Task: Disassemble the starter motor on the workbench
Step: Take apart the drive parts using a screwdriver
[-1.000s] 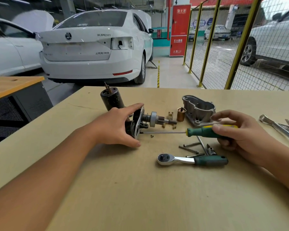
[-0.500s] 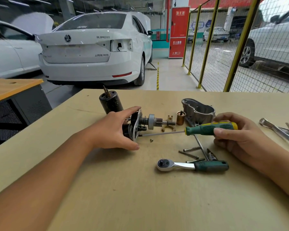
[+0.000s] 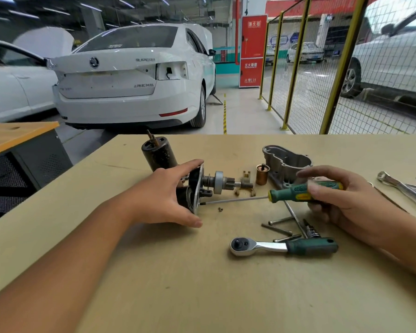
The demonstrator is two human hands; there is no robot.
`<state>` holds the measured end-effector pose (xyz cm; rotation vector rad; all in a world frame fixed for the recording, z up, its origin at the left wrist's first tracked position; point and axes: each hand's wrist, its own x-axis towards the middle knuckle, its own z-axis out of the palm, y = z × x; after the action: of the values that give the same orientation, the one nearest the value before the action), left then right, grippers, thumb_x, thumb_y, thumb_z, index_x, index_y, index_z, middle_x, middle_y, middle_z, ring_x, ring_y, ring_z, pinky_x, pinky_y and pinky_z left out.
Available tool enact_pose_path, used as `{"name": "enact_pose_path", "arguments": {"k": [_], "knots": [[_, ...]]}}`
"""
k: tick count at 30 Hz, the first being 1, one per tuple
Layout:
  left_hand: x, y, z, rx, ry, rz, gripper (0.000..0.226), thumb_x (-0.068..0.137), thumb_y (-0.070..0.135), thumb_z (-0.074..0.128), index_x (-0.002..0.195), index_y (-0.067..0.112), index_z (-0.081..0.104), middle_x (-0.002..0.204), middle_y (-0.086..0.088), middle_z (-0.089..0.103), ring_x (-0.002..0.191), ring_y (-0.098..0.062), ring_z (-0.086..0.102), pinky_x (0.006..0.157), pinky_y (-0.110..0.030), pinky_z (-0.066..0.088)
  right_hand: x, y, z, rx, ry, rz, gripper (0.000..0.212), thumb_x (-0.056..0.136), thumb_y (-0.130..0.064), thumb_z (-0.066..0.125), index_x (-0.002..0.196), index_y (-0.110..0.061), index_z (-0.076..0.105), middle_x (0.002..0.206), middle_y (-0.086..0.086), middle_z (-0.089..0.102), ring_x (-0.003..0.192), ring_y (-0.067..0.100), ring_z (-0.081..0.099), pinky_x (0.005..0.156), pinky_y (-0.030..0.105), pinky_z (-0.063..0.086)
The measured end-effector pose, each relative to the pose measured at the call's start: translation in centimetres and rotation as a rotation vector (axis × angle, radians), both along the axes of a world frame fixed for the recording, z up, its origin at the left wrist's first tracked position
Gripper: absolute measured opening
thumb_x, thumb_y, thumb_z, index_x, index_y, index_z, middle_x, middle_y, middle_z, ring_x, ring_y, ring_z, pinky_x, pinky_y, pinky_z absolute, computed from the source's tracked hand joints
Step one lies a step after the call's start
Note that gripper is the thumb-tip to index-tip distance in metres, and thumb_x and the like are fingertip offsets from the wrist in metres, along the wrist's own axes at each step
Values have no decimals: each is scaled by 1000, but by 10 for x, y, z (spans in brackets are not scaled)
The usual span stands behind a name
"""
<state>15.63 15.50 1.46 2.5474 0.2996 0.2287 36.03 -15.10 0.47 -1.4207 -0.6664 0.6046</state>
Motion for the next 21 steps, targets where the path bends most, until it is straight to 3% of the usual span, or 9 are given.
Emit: {"name": "enact_pose_path", "arguments": {"k": [3,6,8,10,12,14,16,19,21], "knots": [[-1,1,1,-21,7,1,120,43,63,94,131,85,16,138,39,40,109,20,43,89,-14,40,-1,-1,5,-196,-119,-25,41,80,-59,62,109,-32,73,83,19,71,45,17,46,38,22,35],[-2,1,2,-27,5,0,120,44,63,94,133,84,17,140,37,42,109,23,43,90,-13,40,1,-5,2,-69,-89,19,37,76,-37,76,110,-23,71,84,16,67,52,19,47,44,26,39],[-2,0,1,-25,-1,4,120,44,64,94,135,83,18,146,32,44,120,13,47,95,-19,42,1,-7,-2,53,-31,20,41,67,-12,81,106,-15,71,91,14,66,65,22,55,55,29,48],[-1,-1,2,-28,0,6,121,43,64,94,137,82,19,148,29,45,127,3,47,97,-24,43,0,-6,-4,112,33,14,42,61,-4,81,101,-15,72,94,12,67,74,21,62,60,27,54],[0,-1,2,-22,3,0,120,43,64,93,136,82,18,146,30,46,127,2,47,97,-25,43,-5,-3,0,62,13,5,33,71,-16,79,103,-17,73,92,14,67,64,21,58,51,26,49],[-1,-1,2,-34,3,-1,120,44,63,93,137,81,20,146,32,45,125,4,46,98,-25,42,-7,-2,4,-79,-80,-31,34,80,-45,69,106,-25,74,85,19,69,50,21,49,40,24,37],[-2,0,2,-49,7,0,122,44,62,94,140,77,21,143,36,45,123,7,46,99,-23,41,-5,-3,5,-118,-108,-35,38,79,-52,67,107,-27,73,81,23,68,44,19,43,38,21,32],[-1,0,3,-47,22,4,125,44,62,93,145,73,21,137,41,44,122,8,46,98,-22,41,-3,-7,0,37,-45,-11,37,71,-20,79,107,-16,71,86,17,62,54,21,47,43,25,39],[-1,0,3,-39,19,7,124,44,63,93,144,73,21,140,38,45,121,7,47,99,-24,42,-4,-8,-2,91,9,-5,41,63,-8,81,103,-15,72,91,13,62,65,23,53,55,29,47]]}}
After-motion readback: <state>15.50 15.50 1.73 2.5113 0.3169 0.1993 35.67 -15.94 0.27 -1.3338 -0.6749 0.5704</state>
